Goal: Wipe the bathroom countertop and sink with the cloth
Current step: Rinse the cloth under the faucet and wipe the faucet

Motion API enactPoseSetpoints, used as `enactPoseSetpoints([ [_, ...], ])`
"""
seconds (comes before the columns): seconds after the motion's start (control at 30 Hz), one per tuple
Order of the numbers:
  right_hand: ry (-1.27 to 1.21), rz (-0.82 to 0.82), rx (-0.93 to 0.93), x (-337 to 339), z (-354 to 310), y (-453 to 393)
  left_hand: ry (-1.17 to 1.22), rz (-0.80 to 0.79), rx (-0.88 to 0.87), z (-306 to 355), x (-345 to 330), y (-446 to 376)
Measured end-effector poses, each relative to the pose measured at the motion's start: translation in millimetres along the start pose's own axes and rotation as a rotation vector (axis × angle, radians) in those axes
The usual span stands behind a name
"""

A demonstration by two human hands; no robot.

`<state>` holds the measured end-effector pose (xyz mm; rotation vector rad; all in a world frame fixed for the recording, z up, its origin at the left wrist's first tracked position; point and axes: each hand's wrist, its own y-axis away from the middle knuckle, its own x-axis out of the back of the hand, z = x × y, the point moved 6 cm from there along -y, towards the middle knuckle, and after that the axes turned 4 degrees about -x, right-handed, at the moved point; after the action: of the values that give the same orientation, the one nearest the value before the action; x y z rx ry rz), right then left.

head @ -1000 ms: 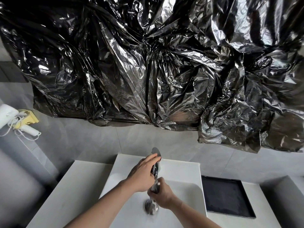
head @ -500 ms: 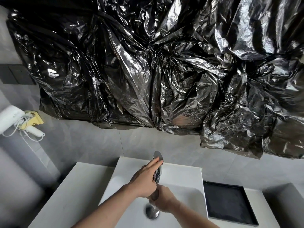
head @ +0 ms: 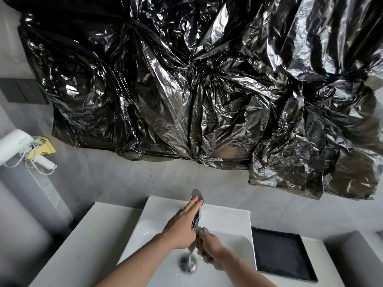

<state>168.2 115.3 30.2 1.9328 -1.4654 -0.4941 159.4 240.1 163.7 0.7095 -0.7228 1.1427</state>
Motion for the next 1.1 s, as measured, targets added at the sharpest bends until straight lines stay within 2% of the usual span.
enactPoseSetpoints([
  [0.27,-0.356,-0.235,-0.187,-40.5,11.3,-5.9,-0.040,-0.023,-0.006,-0.1,7.7,-1.3],
  [0.5,-0.614,-0.277,-0.063,-26.8,6.4,-8.9,-0.059,-0.004,-0.047,-9.1,2.5,-1.5],
  [0.6,-0.479,-0.244,-0.039,-13.3,10.2,-1.1,-0.123,-0.016,-0.075,-9.1,-0.1,2.6],
  [0.7,-0.108,-0.177,0.026,5.7,14.9,13.3,-0.178,-0.051,-0.068,-1.0,2.0,4.0],
  [0.8,0.183,-0.151,0.107,18.1,8.4,43.7,-0.193,0.013,-0.112,9.1,4.5,13.6],
  [0.87,0.250,-0.170,0.204,22.8,-3.7,67.3,-0.149,0.074,-0.145,10.8,-3.8,34.6],
  [0.93,0.251,-0.195,0.272,27.4,-14.8,87.0,-0.102,0.063,-0.194,10.7,-19.8,60.6],
  [1.03,0.241,-0.199,0.247,37.8,-21.8,105.9,-0.113,0.000,-0.300,21.6,-33.9,84.2],
  [1.1,0.311,-0.264,0.216,36.5,-26.5,115.9,-0.120,0.002,-0.326,30.3,-29.9,86.0],
])
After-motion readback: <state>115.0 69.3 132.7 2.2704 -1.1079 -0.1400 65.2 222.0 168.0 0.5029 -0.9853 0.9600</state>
